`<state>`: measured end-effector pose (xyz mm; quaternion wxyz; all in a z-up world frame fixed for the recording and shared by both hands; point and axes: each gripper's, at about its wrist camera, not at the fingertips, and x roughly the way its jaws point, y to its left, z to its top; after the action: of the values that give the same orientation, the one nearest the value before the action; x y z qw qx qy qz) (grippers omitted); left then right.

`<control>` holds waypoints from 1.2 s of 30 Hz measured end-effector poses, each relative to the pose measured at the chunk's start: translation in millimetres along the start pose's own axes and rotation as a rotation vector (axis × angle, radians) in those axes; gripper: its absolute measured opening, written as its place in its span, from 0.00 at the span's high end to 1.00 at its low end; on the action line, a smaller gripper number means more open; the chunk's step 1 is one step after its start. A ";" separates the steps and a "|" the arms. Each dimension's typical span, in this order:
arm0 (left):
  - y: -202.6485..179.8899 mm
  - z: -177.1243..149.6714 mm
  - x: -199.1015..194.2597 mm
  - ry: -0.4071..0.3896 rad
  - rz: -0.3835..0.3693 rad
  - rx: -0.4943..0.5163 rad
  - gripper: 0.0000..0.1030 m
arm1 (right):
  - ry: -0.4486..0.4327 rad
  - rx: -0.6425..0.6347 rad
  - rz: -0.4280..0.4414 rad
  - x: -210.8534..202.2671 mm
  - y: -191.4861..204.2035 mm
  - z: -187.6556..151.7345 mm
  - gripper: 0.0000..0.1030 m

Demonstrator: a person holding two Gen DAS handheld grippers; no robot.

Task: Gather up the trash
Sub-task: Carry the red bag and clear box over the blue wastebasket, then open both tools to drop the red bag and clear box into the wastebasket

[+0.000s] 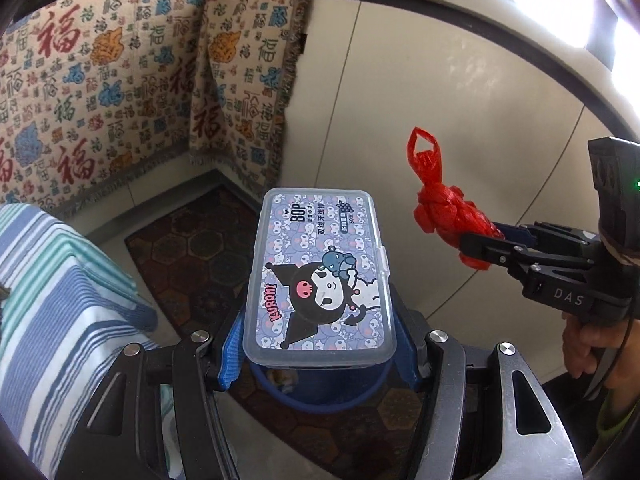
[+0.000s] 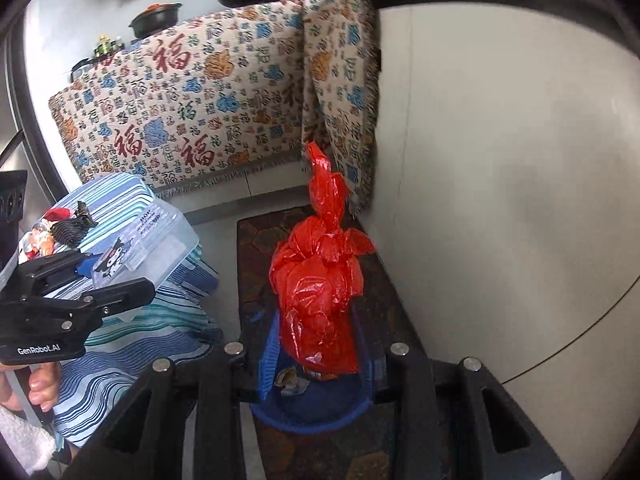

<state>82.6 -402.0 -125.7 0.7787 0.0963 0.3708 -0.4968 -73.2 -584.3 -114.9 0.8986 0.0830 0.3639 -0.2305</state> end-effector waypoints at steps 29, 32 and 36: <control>-6.0 2.6 69.0 0.107 -0.009 0.043 0.39 | 0.086 0.050 0.037 42.7 -33.0 -7.6 0.66; -6.0 2.3 78.4 0.117 -0.012 0.050 0.39 | 0.075 0.064 0.048 44.6 -36.1 -5.9 0.65; -7.2 2.8 91.0 0.117 -0.017 0.068 0.21 | 0.058 0.083 0.060 45.2 -37.5 -4.6 0.65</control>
<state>98.9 -470.9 -183.4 0.7477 0.1484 0.3995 -0.5092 -65.4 -631.8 -148.8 0.8901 0.1375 0.3772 -0.2158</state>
